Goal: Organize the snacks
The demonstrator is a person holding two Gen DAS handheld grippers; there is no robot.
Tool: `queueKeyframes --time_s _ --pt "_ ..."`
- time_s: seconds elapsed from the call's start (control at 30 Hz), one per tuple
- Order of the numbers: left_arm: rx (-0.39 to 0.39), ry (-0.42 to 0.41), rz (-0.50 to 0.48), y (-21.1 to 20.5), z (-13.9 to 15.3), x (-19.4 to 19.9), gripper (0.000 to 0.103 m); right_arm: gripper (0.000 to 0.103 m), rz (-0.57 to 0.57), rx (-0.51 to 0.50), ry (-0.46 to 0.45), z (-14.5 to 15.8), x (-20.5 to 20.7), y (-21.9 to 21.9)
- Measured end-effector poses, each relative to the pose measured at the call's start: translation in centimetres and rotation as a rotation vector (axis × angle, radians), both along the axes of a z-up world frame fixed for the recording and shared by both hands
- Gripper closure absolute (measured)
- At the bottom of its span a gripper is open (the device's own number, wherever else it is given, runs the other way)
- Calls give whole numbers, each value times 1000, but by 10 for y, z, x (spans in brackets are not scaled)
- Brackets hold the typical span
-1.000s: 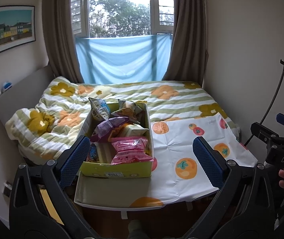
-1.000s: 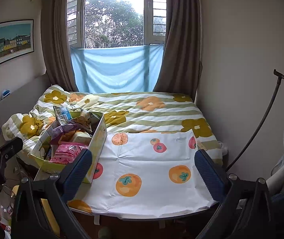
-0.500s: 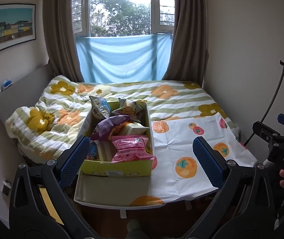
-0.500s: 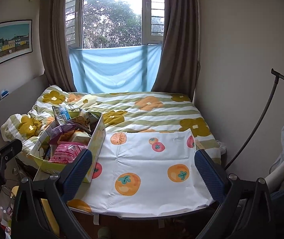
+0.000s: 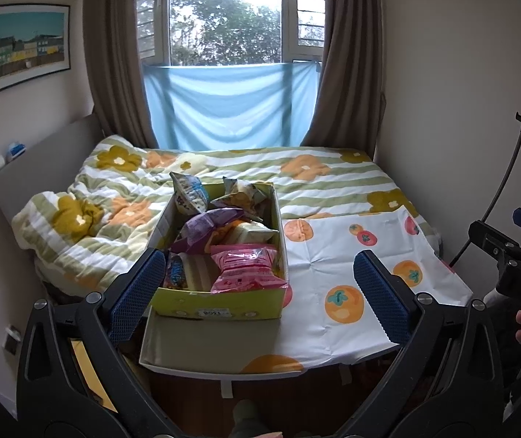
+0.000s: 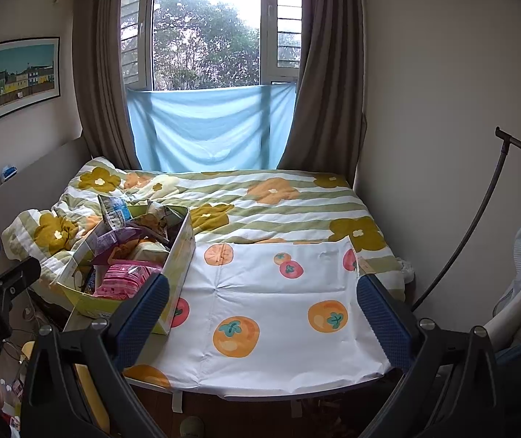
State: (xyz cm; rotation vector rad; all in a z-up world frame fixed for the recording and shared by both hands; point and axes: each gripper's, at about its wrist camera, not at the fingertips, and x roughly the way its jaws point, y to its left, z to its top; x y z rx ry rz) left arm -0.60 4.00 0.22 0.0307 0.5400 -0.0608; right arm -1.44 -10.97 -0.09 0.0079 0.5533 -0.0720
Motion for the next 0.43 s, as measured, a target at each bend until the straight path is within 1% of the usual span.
queueKeyframes --time_s 0.1,0.43 --pt "8 -1 13 1 0 -1 0 1 -1 2 -4 0 -2 1" --pt "17 -30 14 -3 0 -9 0 1 16 5 -11 2 -3 6"
